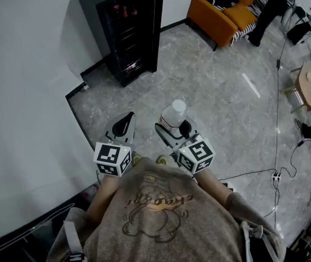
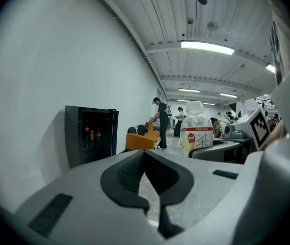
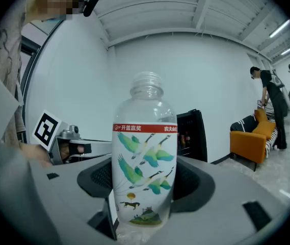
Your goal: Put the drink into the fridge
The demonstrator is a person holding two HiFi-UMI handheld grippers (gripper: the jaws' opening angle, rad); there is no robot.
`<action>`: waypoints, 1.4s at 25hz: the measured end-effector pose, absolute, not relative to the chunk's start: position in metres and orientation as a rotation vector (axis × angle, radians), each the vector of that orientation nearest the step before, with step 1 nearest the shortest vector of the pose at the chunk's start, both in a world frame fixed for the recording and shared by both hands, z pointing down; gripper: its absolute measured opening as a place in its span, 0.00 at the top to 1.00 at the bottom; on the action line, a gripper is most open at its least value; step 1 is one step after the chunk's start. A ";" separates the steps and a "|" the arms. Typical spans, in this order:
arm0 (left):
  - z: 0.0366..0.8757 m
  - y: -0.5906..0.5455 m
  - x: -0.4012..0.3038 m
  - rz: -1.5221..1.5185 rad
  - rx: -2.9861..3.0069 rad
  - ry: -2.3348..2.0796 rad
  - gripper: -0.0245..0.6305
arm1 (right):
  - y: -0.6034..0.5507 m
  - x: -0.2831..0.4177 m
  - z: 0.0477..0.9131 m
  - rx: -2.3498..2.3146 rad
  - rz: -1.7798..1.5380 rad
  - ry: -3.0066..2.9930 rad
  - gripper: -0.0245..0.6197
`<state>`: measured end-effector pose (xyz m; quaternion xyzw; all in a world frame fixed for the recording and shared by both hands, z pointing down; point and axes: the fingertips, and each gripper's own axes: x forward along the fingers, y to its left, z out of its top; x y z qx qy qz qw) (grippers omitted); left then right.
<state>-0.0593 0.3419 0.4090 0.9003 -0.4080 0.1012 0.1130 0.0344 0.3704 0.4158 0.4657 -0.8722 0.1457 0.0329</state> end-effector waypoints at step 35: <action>0.421 0.331 0.005 0.248 2.615 -1.251 0.96 | 0.363 0.095 0.427 1.287 0.411 -2.775 0.48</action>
